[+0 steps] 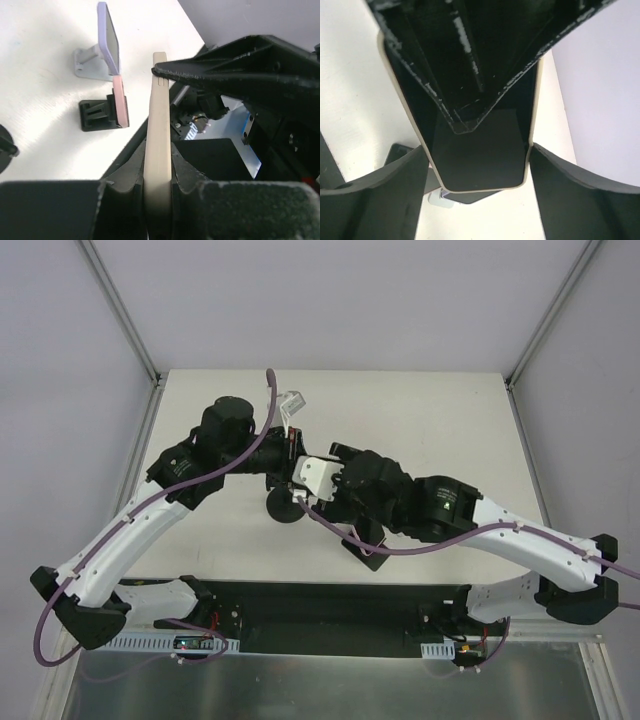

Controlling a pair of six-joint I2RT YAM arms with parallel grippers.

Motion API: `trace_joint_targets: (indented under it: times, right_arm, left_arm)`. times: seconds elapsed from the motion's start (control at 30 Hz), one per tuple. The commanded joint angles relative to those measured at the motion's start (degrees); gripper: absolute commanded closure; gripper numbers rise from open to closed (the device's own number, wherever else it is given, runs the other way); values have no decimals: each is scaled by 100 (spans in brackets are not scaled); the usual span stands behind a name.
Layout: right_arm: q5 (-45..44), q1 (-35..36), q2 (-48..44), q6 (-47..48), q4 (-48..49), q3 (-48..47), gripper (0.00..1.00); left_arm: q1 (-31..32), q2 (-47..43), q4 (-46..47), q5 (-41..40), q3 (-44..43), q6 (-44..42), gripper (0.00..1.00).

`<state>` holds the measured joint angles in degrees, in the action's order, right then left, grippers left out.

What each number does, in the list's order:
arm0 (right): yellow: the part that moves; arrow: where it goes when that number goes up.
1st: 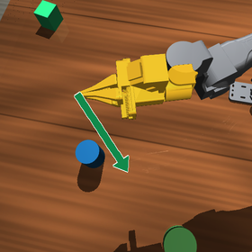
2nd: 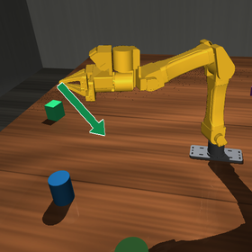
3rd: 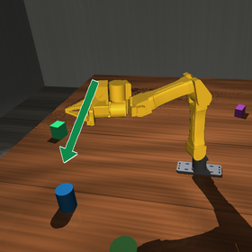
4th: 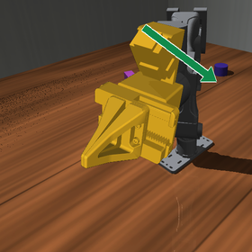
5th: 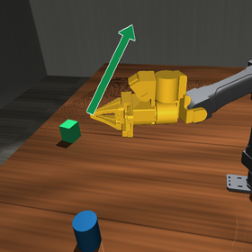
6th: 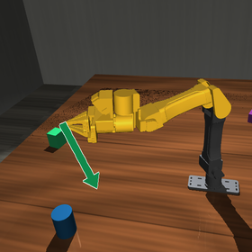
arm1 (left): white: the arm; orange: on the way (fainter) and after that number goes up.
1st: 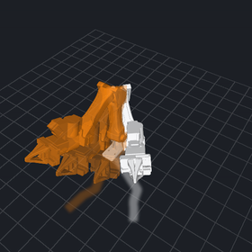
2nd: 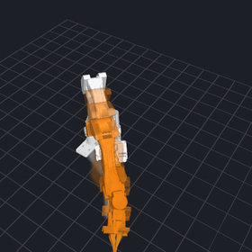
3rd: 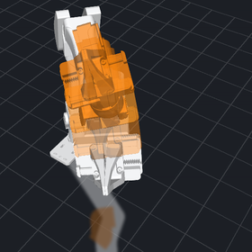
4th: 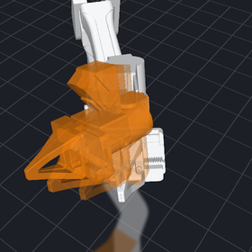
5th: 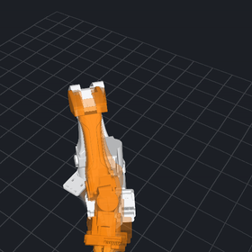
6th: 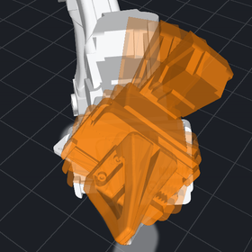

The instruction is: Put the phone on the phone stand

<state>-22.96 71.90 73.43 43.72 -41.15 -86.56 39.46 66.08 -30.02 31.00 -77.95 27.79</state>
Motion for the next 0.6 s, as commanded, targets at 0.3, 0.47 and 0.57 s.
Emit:
trace_joint_targets:
  times: [0.3, 0.47, 0.57]
  right_arm:
    - [1474, -1043, -1339, -2485, 1483, 1660, 3]
    - [4093, -1696, -1682, -4939, 3749, 2222, 3]
    - [4588, -1916, -1560, -6207, 5403, 2512, 9]
  left_arm:
    - [35, -2765, 2419, -2696, 1472, 120, 100]
    - [35, -3242, 4177, -2187, 2406, 849, 100]
    - [44, -3339, 5215, -1897, 2907, 1314, 100]
